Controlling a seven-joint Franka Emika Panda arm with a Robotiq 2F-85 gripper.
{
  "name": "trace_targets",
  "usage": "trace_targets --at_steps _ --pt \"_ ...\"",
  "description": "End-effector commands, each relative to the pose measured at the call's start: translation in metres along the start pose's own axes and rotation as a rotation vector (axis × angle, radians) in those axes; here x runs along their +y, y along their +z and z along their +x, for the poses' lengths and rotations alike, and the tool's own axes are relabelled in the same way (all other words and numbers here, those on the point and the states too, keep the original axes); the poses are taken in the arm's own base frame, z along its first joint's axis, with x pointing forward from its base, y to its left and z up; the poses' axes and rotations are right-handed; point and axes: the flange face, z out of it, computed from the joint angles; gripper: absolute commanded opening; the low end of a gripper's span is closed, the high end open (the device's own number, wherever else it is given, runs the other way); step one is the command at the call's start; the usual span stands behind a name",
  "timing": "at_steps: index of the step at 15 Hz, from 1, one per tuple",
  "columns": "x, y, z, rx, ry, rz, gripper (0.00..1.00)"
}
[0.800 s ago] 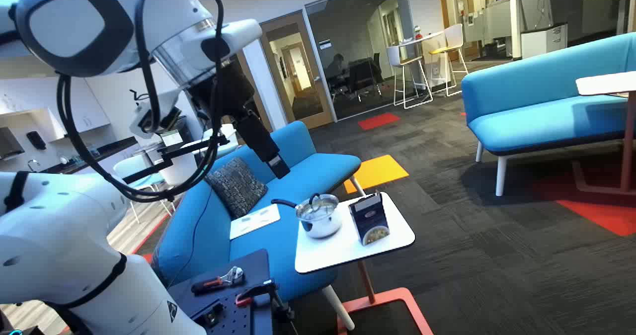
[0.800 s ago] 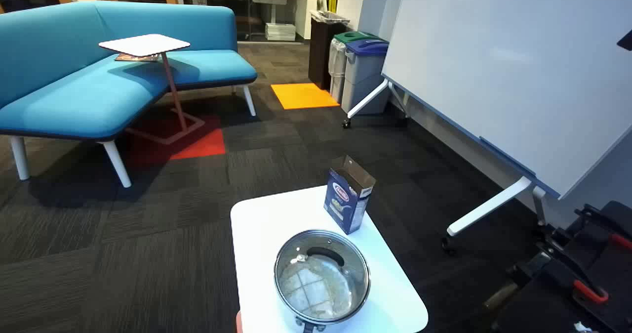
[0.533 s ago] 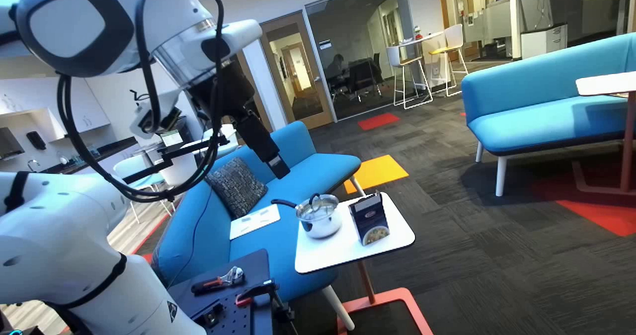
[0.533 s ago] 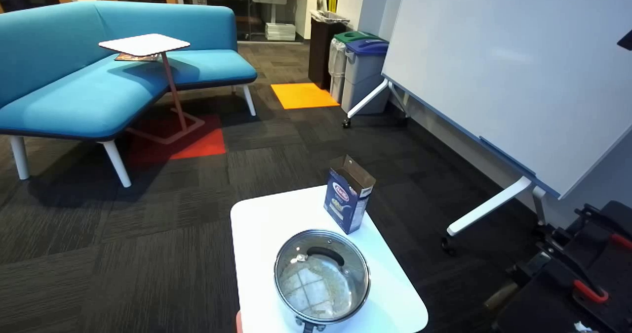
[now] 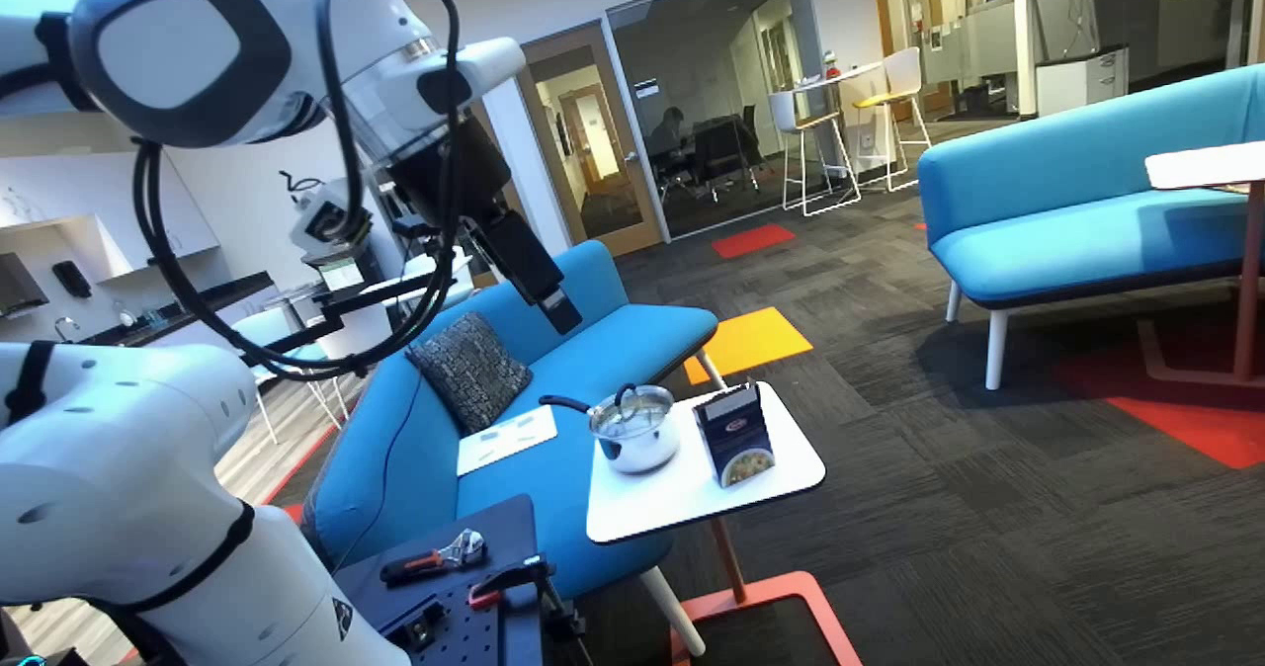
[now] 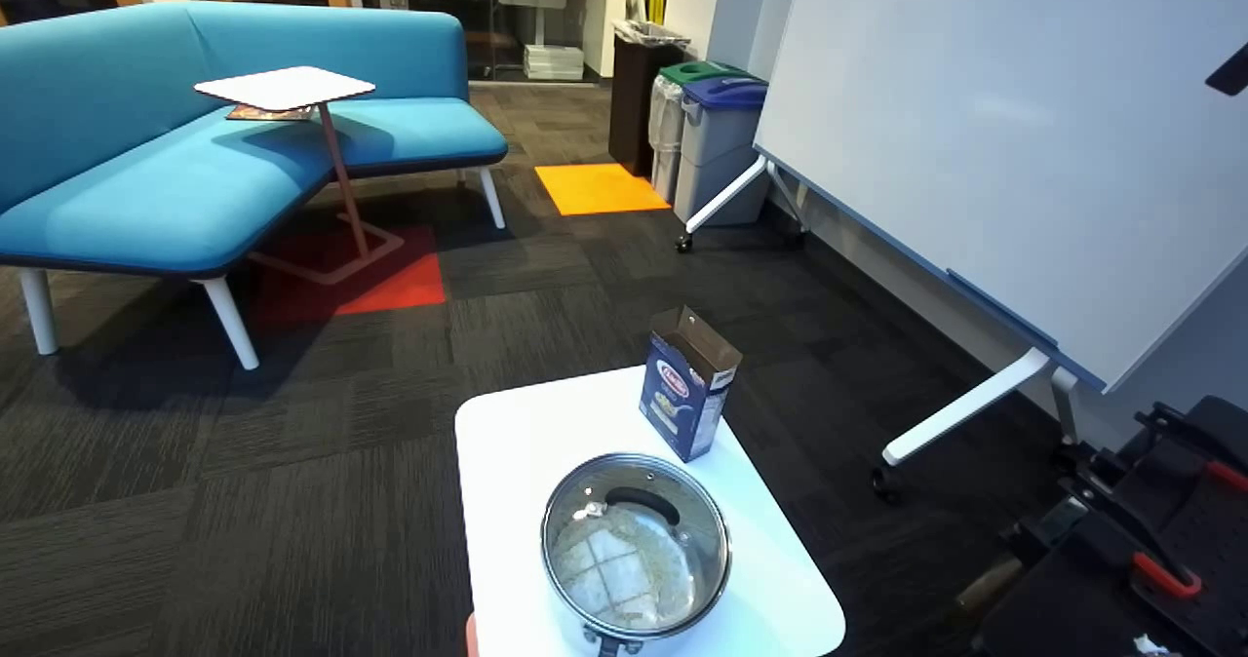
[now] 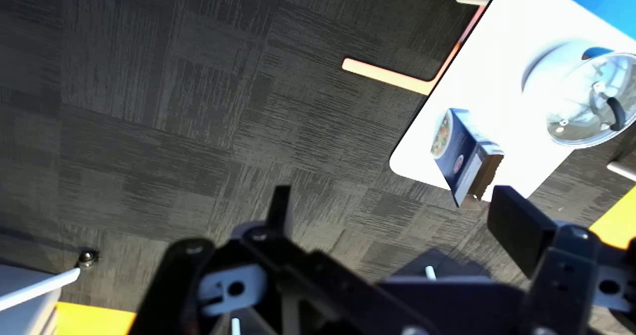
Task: Remove the lid from the pot
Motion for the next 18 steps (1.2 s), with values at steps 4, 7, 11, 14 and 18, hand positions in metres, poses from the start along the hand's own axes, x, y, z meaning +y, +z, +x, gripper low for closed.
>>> trace_targets --at_steps 4,7,11,14,18 --pt "-0.143 0.047 0.058 0.034 -0.180 0.003 1.00" --pt "-0.213 0.080 0.077 0.030 -0.222 -0.007 1.00" --pt "-0.244 0.093 0.069 0.035 -0.248 -0.032 1.00" --pt "-0.253 0.105 0.072 0.009 -0.249 -0.027 1.00" --pt "-0.246 0.096 0.073 0.030 -0.243 -0.027 1.00"
